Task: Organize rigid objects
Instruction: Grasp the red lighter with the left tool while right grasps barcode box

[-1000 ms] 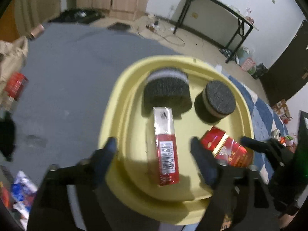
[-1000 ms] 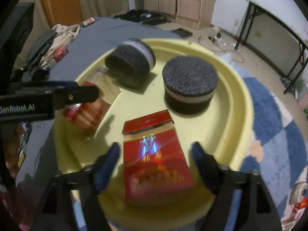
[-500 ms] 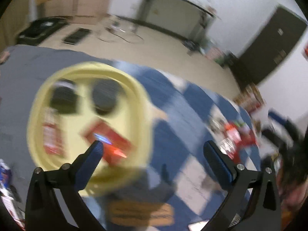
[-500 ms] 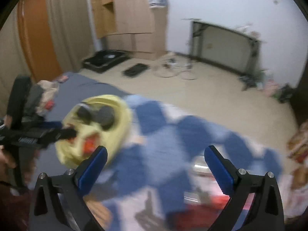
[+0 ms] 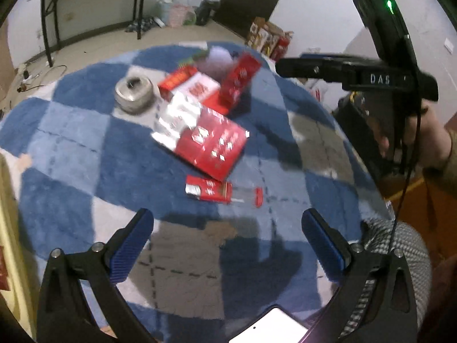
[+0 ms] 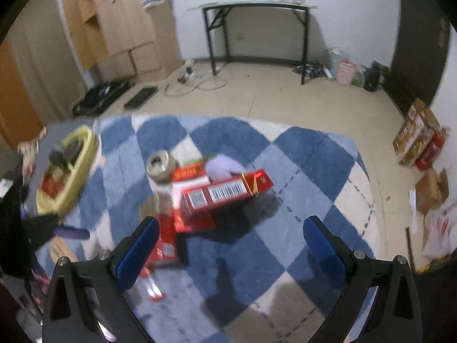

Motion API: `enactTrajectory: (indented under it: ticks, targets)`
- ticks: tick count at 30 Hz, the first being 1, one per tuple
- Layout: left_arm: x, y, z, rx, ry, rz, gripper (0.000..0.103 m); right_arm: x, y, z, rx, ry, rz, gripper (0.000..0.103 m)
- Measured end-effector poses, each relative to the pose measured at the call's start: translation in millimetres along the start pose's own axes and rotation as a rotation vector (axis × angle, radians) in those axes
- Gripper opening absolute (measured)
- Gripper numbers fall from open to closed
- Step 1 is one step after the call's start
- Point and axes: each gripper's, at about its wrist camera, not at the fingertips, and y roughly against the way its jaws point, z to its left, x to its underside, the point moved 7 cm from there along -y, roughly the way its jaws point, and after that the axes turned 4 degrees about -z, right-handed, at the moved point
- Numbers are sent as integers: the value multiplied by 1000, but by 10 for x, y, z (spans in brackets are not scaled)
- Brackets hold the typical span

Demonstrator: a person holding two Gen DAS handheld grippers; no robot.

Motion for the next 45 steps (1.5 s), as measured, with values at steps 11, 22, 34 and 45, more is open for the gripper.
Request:
enactTrajectory:
  ticks: [11, 22, 34, 45]
  targets:
    - [110, -204, -52, 27, -60, -11, 103, -14, -598, -195, -199, -78, -3, 103]
    - [36, -382, -71, 46, -64, -25, 103, -6, -886, -263, -279, -87, -67, 103]
    - [-17, -478, -145, 69, -73, -35, 103, -73, -920, -224, -319, -64, -118, 103]
    - [-36, -550, -199, -11, -55, -31, 75, -38, -1076, -164, -314, -124, -100, 93]
